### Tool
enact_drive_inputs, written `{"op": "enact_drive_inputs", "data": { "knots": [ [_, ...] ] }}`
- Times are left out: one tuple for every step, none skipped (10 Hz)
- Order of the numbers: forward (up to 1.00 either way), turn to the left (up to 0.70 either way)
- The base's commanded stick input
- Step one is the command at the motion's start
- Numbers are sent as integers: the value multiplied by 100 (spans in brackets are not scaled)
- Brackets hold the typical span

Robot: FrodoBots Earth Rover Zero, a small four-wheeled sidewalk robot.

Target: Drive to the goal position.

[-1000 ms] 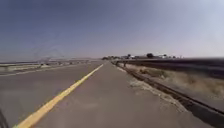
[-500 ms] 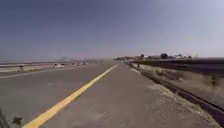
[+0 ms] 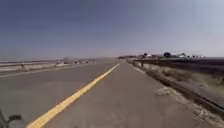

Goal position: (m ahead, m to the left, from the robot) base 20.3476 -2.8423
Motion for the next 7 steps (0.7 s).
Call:
{"op": "enact_drive_inputs", "data": {
  "knots": [
    [50,0],
    [50,0],
    [50,0],
    [50,0],
    [50,0],
    [50,0],
    [50,0]
  ]
}}
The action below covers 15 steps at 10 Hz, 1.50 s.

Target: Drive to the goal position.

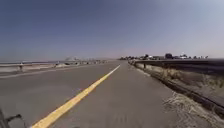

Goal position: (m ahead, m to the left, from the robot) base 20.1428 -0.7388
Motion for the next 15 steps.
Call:
{"op": "enact_drive_inputs", "data": {
  "knots": [
    [50,0],
    [50,0],
    [50,0],
    [50,0],
    [50,0],
    [50,0],
    [50,0],
    [50,0],
    [50,0],
    [50,0],
    [50,0],
    [50,-27],
    [50,-2],
    [50,0],
    [50,0]
  ]
}}
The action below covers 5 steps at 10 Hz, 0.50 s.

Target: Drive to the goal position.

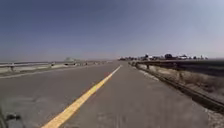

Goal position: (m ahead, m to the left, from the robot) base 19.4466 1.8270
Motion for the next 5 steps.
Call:
{"op": "enact_drive_inputs", "data": {
  "knots": [
    [50,0],
    [50,0],
    [50,0],
    [50,0],
    [50,0]
  ]
}}
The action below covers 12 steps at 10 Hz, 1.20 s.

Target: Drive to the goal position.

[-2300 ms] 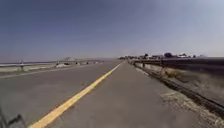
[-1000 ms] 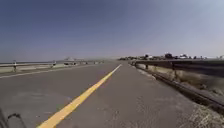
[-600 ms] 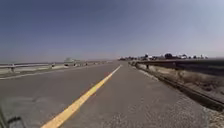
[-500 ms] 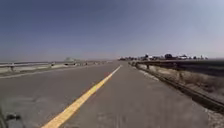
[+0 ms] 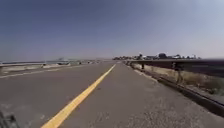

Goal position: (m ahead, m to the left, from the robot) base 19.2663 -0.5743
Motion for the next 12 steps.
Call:
{"op": "enact_drive_inputs", "data": {
  "knots": [
    [50,0],
    [50,0],
    [50,0],
    [50,0],
    [50,0],
    [50,0],
    [50,0],
    [50,0],
    [50,0],
    [50,0],
    [50,0],
    [50,0]
  ]
}}
